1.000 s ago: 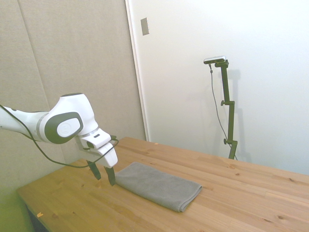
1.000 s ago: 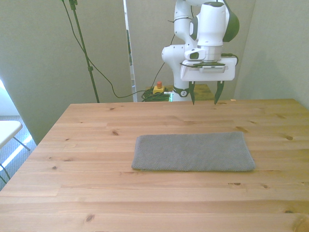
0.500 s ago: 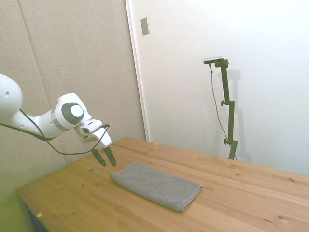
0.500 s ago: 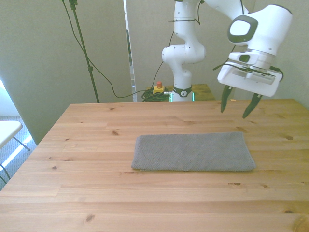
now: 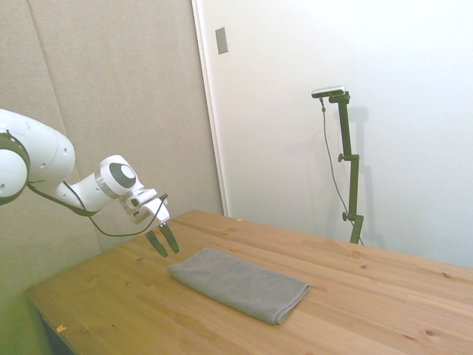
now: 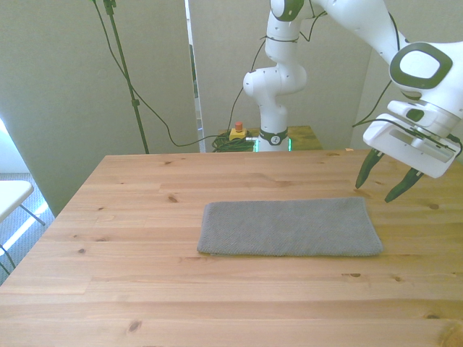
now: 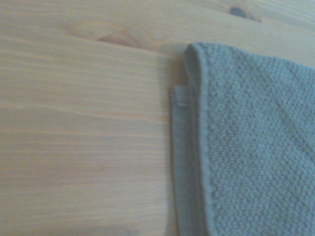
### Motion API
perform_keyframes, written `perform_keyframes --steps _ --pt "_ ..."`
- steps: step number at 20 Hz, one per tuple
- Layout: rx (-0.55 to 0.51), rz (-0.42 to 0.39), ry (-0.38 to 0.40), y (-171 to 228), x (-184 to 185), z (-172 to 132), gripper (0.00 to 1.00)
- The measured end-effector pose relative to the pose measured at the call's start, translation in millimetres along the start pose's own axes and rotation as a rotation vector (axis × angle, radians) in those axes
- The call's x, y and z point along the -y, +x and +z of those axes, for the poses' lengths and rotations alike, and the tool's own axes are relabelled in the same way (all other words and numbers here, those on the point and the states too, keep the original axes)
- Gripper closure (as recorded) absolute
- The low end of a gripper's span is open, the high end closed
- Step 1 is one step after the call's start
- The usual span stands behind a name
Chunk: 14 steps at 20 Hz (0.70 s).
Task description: Fold the towel
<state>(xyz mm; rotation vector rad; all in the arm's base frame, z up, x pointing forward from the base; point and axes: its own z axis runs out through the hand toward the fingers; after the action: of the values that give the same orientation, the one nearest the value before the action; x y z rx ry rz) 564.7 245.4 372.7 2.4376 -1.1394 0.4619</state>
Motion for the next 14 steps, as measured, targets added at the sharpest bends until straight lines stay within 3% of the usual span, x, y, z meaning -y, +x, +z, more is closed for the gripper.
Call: perform_keyframes --steps 5,14 --pt "-0.005 -0.006 -0.027 -7.6 9.2 15.5 0.0" --pt "-0.022 0.036 -0.065 22.6 1.5 45.6 0.0"
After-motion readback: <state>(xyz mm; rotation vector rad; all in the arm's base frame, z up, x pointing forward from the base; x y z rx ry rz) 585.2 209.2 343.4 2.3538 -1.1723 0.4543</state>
